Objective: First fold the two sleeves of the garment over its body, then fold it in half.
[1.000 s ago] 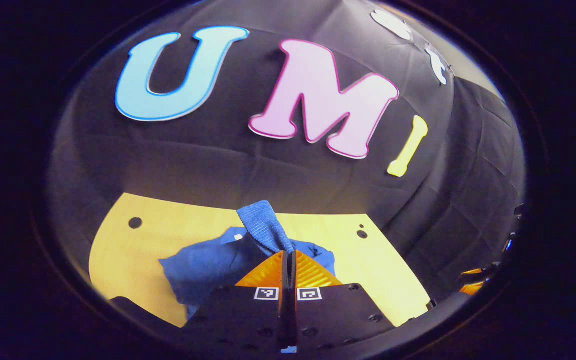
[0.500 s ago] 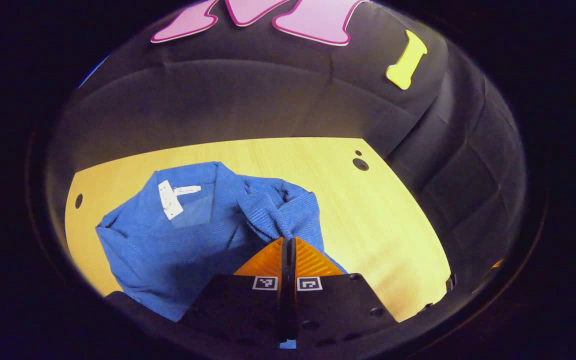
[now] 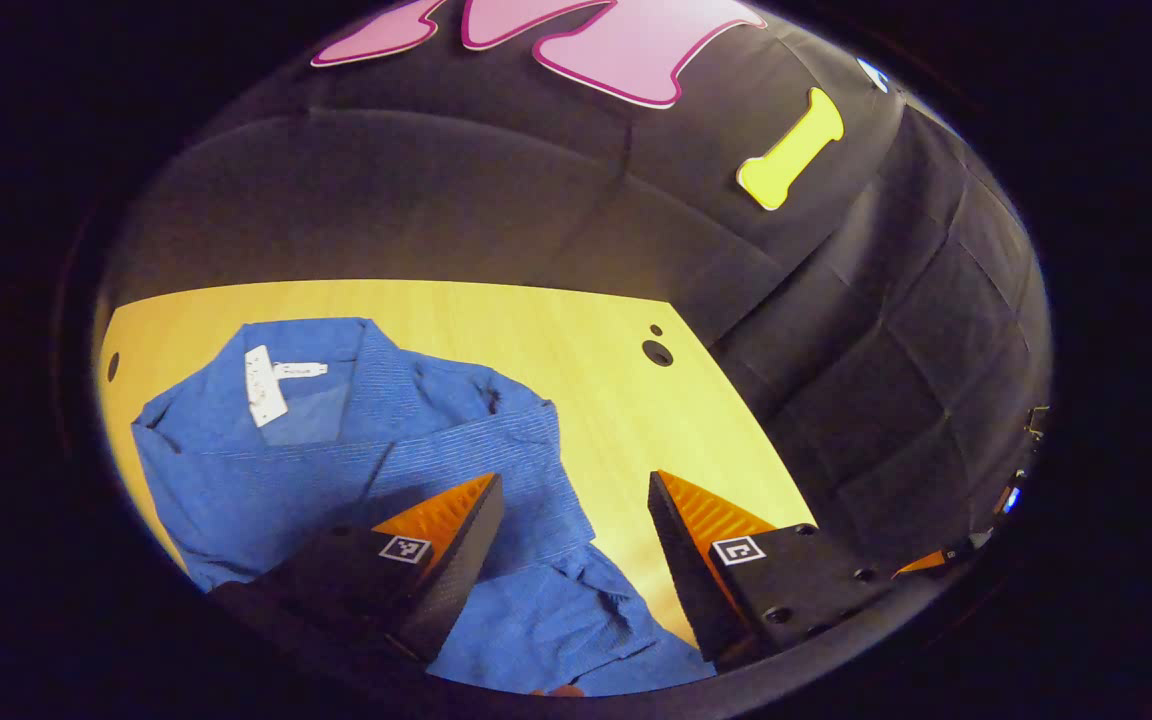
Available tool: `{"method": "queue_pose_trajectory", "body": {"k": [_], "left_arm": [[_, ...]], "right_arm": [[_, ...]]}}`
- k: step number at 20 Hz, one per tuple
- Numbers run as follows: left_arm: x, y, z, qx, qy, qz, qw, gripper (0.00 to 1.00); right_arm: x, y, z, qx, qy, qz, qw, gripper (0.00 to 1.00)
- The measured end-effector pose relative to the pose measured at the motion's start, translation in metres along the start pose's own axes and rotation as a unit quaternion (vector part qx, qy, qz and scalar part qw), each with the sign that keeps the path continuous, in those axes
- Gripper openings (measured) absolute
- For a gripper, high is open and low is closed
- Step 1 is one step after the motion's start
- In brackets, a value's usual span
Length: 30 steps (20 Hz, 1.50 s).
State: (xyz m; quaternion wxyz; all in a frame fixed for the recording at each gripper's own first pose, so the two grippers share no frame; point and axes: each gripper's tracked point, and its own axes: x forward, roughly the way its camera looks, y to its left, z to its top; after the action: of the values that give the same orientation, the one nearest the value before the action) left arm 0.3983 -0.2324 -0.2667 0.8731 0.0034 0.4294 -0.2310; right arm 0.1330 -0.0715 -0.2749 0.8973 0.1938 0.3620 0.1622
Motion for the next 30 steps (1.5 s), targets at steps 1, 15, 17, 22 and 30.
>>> {"method": "queue_pose_trajectory", "body": {"k": [1, 15, 17, 22, 30], "left_arm": [[-0.019, 0.013, -0.007, 0.006, -0.004, 0.031, 1.0, 0.85], [-0.27, 0.116, -0.262, -0.077, 0.036, 0.305, 0.949, 0.85], [-0.272, 0.124, -0.295, -0.106, 0.068, 0.307, 0.943, 0.85], [-0.271, 0.155, -0.367, -0.143, 0.164, 0.327, 0.92, 0.85], [-0.262, 0.175, -0.398, -0.165, 0.218, 0.306, 0.912, 0.86]], "right_arm": [[0.003, 0.001, -0.003, 0.0, 0.004, 0.0, 1.0, 0.87], [0.006, 0.052, -0.072, -0.015, 0.063, -0.028, 0.998, 0.85], [0.009, 0.056, -0.093, -0.019, 0.085, -0.037, 0.995, 0.98], [0.01, 0.048, -0.143, -0.028, 0.159, -0.067, 0.985, 0.98], [0.013, 0.017, -0.194, -0.038, 0.252, -0.11, 0.961, 0.99]]}}
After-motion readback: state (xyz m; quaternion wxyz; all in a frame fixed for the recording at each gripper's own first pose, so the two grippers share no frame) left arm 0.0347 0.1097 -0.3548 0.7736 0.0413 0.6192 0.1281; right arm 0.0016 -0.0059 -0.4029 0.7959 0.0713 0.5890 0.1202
